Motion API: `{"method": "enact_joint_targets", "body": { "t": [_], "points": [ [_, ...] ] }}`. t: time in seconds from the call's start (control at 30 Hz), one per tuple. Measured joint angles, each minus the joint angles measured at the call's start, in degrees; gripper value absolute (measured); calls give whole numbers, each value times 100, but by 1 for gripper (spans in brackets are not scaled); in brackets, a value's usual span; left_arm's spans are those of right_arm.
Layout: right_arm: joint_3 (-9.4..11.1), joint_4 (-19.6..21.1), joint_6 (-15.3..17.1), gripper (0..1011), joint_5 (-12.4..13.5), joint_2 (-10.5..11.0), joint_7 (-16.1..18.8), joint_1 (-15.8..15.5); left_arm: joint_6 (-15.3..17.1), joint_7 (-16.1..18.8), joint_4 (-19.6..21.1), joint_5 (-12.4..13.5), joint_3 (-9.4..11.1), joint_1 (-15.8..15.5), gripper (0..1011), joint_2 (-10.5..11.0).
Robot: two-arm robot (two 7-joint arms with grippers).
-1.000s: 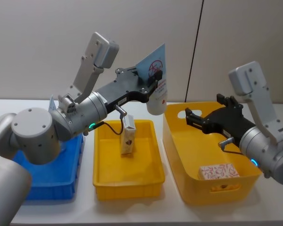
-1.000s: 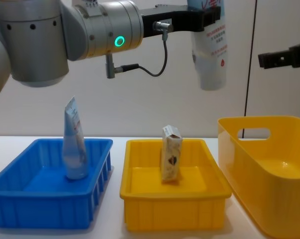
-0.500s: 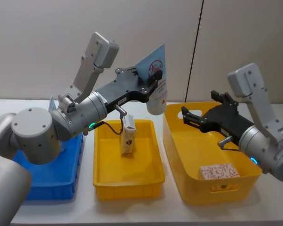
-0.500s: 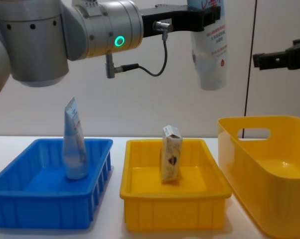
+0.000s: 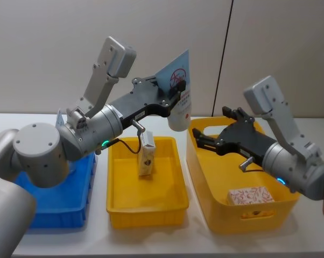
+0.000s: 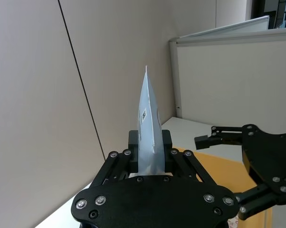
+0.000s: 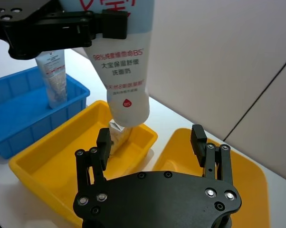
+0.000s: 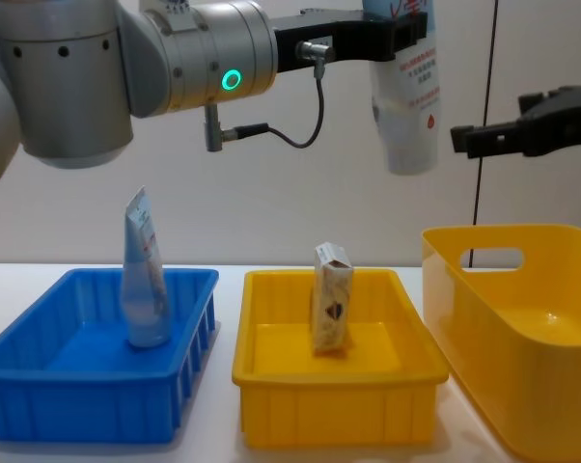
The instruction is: Bimanual collaborative sorting of washing and personal care products
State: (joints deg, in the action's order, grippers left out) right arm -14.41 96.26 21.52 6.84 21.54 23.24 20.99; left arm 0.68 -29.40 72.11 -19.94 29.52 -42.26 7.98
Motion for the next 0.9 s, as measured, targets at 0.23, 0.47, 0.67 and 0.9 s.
{"method": "enact_joint_targets", "body": {
  "t": [0.23,0.47,0.67,0.9],
  "points": [
    [-178,-371,-191,1004,-14,3,173,293,0,0,0,0,0,0,241,0],
    [-329,-692,-339,1004,-40,-40,270,551,0,0,0,0,0,0,241,0],
    [-471,-1009,-482,1004,-50,-101,384,818,0,0,0,0,0,1,241,0],
    [-589,-1264,-601,1004,-38,-162,503,1025,0,0,0,0,0,1,241,0]
  ]
}}
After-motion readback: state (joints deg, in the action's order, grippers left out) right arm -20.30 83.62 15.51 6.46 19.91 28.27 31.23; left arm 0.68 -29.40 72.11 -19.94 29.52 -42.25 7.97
